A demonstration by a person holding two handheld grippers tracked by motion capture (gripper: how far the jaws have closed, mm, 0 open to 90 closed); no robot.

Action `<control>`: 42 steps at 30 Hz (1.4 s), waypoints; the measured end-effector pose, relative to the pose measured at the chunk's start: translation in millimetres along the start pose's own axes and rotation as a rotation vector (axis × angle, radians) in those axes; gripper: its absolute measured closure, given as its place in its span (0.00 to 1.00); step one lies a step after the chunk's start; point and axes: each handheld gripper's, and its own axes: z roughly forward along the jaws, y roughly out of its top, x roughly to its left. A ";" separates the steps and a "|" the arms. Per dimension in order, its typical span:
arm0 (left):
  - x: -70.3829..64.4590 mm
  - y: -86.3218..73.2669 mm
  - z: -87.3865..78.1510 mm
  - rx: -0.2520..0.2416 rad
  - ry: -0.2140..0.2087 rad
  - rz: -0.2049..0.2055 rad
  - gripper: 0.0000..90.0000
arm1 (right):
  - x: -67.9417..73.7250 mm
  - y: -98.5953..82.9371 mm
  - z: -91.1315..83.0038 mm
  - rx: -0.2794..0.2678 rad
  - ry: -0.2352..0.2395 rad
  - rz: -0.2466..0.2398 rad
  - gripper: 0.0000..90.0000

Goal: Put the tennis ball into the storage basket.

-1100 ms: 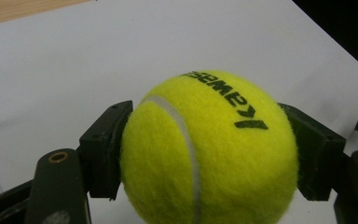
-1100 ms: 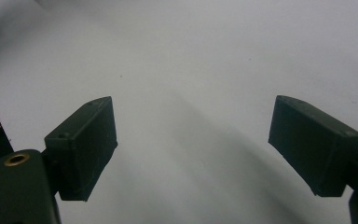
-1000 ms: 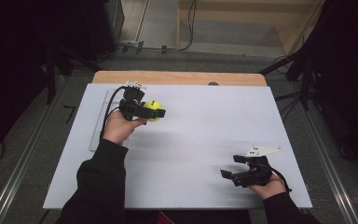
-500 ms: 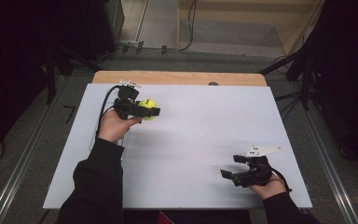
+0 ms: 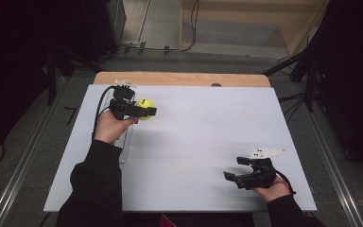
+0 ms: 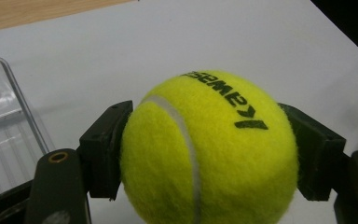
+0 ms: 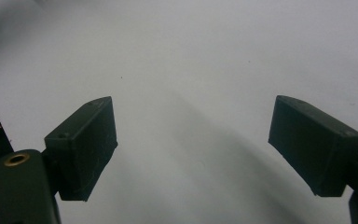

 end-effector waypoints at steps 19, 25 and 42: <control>17.4 -3.9 -12.3 -0.024 0.030 -0.041 0.29 | -0.1 0.0 0.6 0.004 -0.001 0.000 0.15; 21.4 -5.5 -15.0 -0.022 0.043 -0.047 0.29 | 0.0 0.1 0.9 0.004 -0.001 0.001 0.15; 34.6 -10.5 -25.6 -0.034 0.084 -0.079 0.29 | -0.3 -0.1 0.9 0.006 -0.001 0.000 0.15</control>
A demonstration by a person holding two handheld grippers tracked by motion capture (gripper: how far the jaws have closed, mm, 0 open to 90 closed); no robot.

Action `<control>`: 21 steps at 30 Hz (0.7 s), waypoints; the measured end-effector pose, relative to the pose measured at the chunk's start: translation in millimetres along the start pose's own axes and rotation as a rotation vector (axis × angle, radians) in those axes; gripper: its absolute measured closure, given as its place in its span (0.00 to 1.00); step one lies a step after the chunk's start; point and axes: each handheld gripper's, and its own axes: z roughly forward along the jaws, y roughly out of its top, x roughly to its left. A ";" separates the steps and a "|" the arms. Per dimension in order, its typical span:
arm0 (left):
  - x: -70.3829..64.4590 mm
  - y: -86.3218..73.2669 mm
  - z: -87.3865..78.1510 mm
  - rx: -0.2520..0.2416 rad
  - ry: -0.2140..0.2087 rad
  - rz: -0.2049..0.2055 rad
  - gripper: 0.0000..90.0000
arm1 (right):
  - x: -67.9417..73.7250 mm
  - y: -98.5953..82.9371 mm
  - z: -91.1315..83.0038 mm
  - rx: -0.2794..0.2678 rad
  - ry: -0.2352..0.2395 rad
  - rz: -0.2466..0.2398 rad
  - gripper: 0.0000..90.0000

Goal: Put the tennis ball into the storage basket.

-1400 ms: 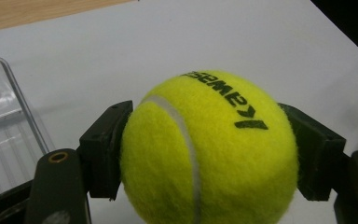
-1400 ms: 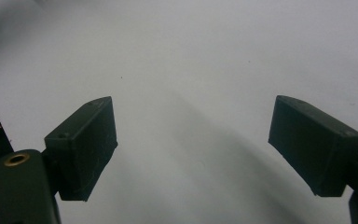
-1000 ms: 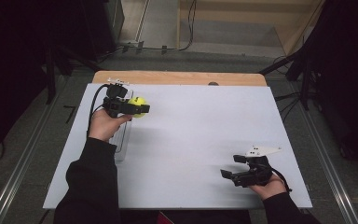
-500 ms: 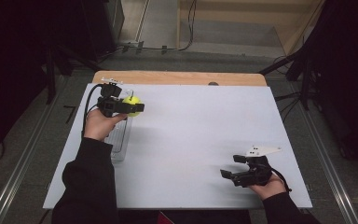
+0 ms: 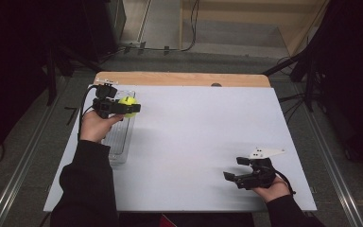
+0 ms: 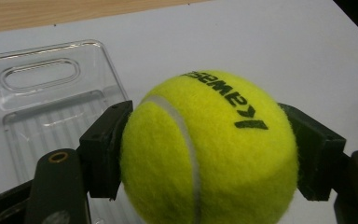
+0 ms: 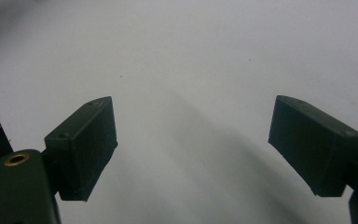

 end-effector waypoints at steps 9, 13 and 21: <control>10.1 -2.6 -6.1 -0.014 0.019 -0.023 0.29 | 0.2 0.0 -0.3 -0.004 0.000 0.000 0.15; 14.4 -3.8 -8.9 -0.019 0.029 -0.034 0.29 | 0.1 0.0 -0.3 -0.004 0.000 0.000 0.15; 22.1 -6.3 -13.9 -0.026 0.059 -0.048 0.29 | 0.2 0.1 -0.3 -0.004 0.000 -0.001 0.15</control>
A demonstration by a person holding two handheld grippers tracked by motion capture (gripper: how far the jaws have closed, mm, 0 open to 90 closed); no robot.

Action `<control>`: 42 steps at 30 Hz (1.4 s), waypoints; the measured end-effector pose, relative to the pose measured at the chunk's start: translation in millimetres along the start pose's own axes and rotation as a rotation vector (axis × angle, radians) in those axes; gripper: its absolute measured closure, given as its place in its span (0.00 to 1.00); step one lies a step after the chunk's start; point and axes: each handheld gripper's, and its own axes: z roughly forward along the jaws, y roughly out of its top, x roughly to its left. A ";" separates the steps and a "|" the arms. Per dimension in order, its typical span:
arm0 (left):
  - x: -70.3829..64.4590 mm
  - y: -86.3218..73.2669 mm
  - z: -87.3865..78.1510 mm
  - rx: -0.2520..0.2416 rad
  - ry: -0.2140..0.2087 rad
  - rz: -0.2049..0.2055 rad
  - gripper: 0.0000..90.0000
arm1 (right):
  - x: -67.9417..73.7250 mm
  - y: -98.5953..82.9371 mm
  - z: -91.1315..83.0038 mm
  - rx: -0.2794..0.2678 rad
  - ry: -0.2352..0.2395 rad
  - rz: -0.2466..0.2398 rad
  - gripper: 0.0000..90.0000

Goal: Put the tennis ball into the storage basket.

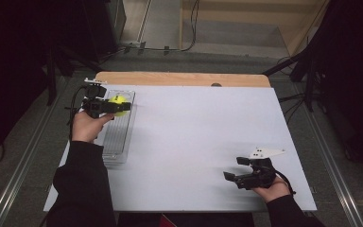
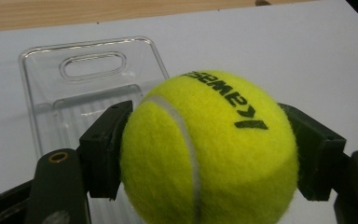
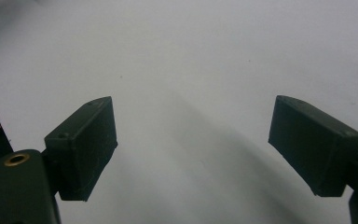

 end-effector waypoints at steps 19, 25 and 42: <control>6.8 -4.4 6.8 0.015 0.018 -0.026 0.29 | 0.1 0.0 -0.2 -0.001 0.001 0.000 0.15; 9.9 -6.7 10.5 0.024 0.032 -0.035 0.29 | 0.1 0.1 -0.2 -0.001 0.002 -0.001 0.15; 18.5 -14.2 21.9 0.051 0.053 -0.051 0.29 | 0.1 0.1 -0.2 -0.001 0.001 -0.001 0.15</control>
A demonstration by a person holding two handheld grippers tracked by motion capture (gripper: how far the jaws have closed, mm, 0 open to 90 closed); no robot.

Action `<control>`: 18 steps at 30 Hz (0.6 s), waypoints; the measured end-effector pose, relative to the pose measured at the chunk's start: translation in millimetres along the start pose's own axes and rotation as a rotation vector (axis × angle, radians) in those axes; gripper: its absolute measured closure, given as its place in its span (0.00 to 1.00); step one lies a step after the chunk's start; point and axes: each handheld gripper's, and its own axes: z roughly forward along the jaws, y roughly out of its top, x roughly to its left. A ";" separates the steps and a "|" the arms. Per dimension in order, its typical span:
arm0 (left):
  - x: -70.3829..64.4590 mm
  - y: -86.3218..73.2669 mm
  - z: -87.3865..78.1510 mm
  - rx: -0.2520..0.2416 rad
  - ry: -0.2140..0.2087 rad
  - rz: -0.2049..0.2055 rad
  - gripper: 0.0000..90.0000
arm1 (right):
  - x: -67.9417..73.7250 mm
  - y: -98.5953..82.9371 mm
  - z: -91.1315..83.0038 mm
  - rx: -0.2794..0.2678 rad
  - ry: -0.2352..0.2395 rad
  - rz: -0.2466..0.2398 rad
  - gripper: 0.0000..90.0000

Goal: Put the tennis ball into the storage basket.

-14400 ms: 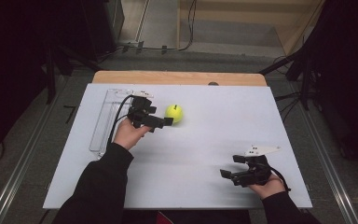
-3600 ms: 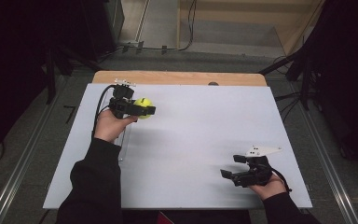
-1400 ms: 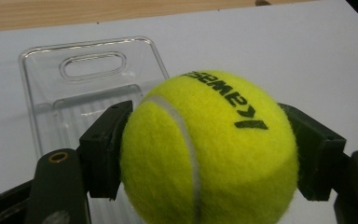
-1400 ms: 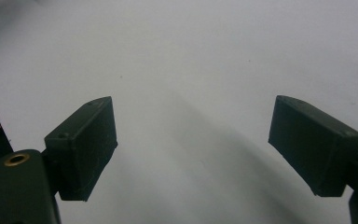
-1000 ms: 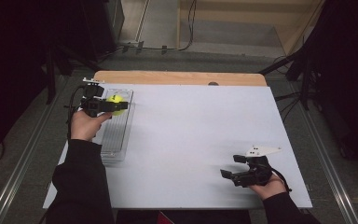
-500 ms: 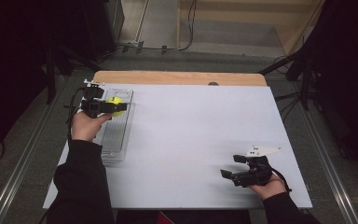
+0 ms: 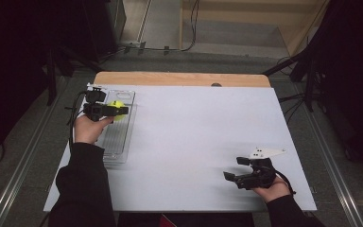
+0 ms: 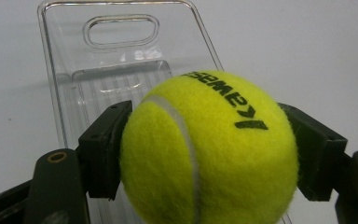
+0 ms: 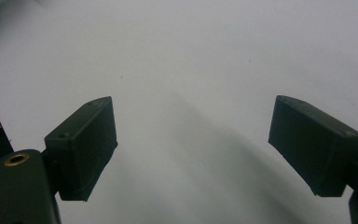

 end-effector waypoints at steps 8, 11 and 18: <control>2.8 -1.6 2.0 0.008 -0.006 -0.004 0.27 | 0.0 0.0 0.0 0.000 0.001 0.000 0.15; 2.7 -1.0 -0.2 -0.011 -0.019 -0.004 0.27 | 0.0 0.0 0.0 0.000 0.000 -0.001 0.15; -0.6 0.7 -4.4 -0.025 -0.020 0.003 0.25 | 0.0 0.1 0.2 -0.001 0.000 -0.003 0.15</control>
